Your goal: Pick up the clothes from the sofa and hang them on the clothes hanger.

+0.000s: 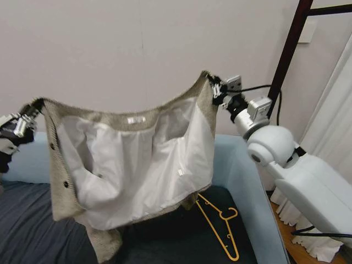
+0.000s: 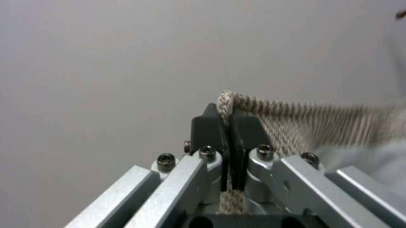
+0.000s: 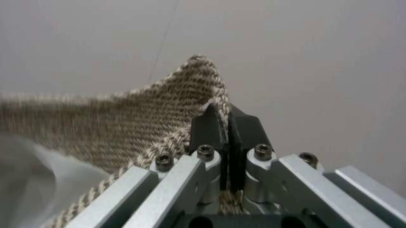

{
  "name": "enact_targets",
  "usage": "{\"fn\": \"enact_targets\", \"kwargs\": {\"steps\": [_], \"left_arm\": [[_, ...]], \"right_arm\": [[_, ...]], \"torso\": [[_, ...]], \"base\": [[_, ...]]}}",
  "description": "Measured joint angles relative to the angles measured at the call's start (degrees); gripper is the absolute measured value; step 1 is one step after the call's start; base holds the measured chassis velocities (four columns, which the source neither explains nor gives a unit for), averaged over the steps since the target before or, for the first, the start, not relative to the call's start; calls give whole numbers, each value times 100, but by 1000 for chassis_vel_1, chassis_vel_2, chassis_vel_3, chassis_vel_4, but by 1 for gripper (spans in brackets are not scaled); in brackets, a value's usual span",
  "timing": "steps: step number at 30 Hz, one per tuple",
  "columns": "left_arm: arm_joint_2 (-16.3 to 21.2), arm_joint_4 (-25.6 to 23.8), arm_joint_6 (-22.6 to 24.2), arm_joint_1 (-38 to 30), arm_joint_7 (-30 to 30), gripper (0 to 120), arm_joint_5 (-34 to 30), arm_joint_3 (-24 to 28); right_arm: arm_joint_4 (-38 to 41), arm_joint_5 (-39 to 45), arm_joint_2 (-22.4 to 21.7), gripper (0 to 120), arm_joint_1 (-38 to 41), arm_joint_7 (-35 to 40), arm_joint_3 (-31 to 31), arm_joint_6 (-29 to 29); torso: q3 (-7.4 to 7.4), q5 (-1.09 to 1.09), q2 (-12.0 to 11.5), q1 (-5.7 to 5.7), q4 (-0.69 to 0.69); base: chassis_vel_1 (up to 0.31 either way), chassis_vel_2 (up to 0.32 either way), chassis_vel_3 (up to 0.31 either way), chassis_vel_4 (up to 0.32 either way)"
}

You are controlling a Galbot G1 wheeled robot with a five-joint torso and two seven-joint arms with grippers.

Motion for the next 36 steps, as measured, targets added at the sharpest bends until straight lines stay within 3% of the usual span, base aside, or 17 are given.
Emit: {"fn": "enact_targets", "kwargs": {"steps": [3, 9, 16, 23, 26, 29, 31, 33, 36], "left_arm": [[-304, -68, 97, 203, -252, 0, 690, 490], [-475, -55, 215, -172, -446, 0, 874, 1057], [-697, -45, 273, -158, -475, 0, 1102, 1222], [-1587, -266, 925, 294, -1037, 0, 2388, 1908], [-2146, -50, 1264, 403, -1356, 0, 3154, 2240], [-2351, 120, 1397, 370, -1551, 0, 3359, 2364], [-2505, 286, 1522, 314, -1735, 0, 3432, 2461], [-2558, 352, 1538, 301, -1776, 0, 3434, 2483], [-2665, 458, 1305, 272, -1663, 0, 3365, 2544]], "right_arm": [[308, -241, -415, 0, -575, 27, -374, -126], [380, -471, -232, 0, -958, 102, -486, 72], [423, -553, -61, 0, -1243, 251, -595, -57], [648, -616, -2, 0, -2277, 218, -654, -611], [271, -660, 178, 0, -2810, 91, -882, -693], [-81, -811, 343, 0, -2947, 52, -1046, -694], [-719, -1050, 592, 0, -2998, 49, -1258, -640], [-1040, -1129, 722, 0, -2983, 142, -1350, -447], [-1770, -1238, 1142, 0, -2862, 608, -1519, 460]], "torso": [[3, -7, -1, 0, 1], [2, -1, -1, 0, -2], [2, 0, -1, 0, 2], [1, -1, -1, 0, 0], [1, -2, -1, -1, 1], [1, -1, -1, -1, 1], [1, -1, -1, 0, 0], [1, -2, -1, 0, -1], [2, 1, -1, 0, 4]], "base": [[0, 0, 0, 0], [0, 0, 0, 0], [0, 0, 0, 0], [0, 0, 0, 0], [0, 0, 0, 0], [0, 0, 0, 0], [0, 0, 0, 0], [0, 0, 0, 0], [0, 0, 0, 0]]}}
